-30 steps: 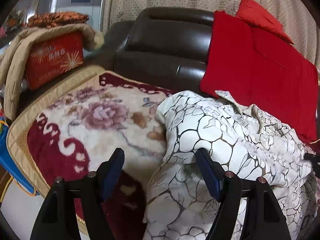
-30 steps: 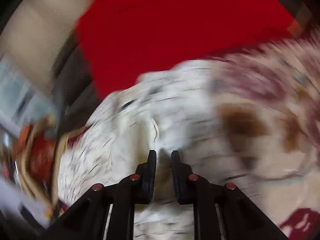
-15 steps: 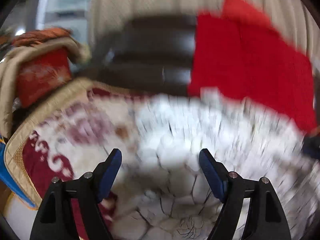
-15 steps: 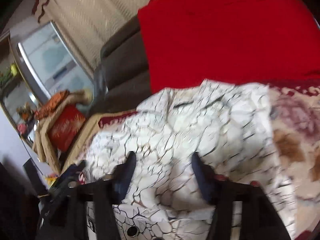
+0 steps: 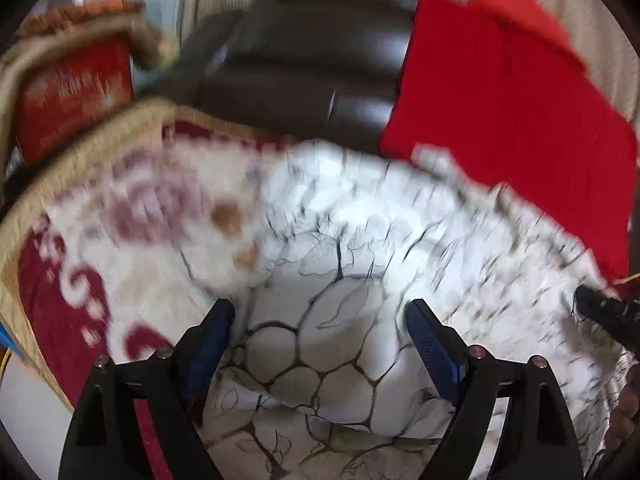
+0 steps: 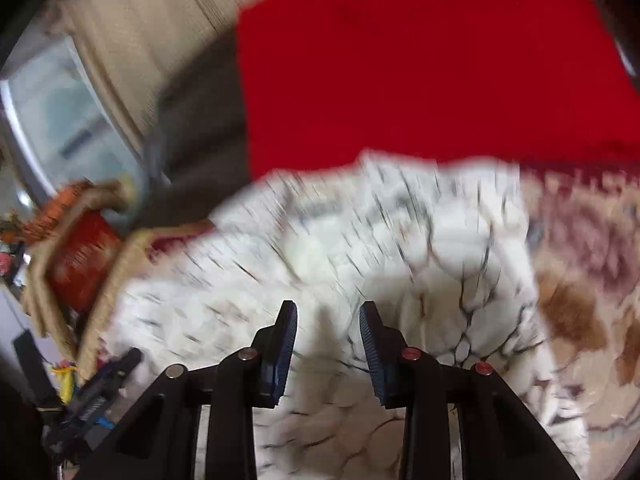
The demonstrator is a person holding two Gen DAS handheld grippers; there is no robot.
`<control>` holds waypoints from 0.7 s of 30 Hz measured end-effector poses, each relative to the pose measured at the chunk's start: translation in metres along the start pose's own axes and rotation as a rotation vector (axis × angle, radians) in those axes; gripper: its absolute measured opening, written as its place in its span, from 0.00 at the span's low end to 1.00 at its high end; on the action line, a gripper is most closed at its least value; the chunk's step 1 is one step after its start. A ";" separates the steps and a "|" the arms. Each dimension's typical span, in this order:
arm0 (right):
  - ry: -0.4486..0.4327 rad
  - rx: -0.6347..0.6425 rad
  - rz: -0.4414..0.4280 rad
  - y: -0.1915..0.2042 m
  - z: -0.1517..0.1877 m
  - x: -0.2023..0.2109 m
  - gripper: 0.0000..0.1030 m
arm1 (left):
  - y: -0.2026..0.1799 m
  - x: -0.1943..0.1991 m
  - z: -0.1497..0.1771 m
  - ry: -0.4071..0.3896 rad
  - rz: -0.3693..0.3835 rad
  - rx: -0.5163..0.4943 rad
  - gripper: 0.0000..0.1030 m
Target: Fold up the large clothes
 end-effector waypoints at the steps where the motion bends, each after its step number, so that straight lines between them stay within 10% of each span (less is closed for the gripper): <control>1: 0.083 -0.020 0.010 -0.008 0.014 -0.018 0.34 | 0.002 -0.009 0.007 0.045 -0.013 0.008 0.87; 9: 0.061 -0.003 -0.059 -0.007 0.019 0.022 0.36 | 0.019 0.005 0.006 0.053 0.058 0.065 0.87; 13: 0.023 -0.040 -0.090 -0.017 0.022 0.052 0.70 | 0.043 0.020 0.007 0.045 0.081 0.105 0.87; 21: -0.042 -0.001 -0.072 -0.022 0.049 0.100 0.70 | 0.080 0.060 0.040 0.064 0.103 0.071 0.87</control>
Point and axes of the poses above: each gripper's, at about its wrist camera, not at the fingertips, and x roughly against the way its jaws point, y to its left, z to its underside, the point moved 10 cm from there along -x, roughly the way its jaws point, and after that the axes turned 7 degrees about x, right-handed, at the moved point
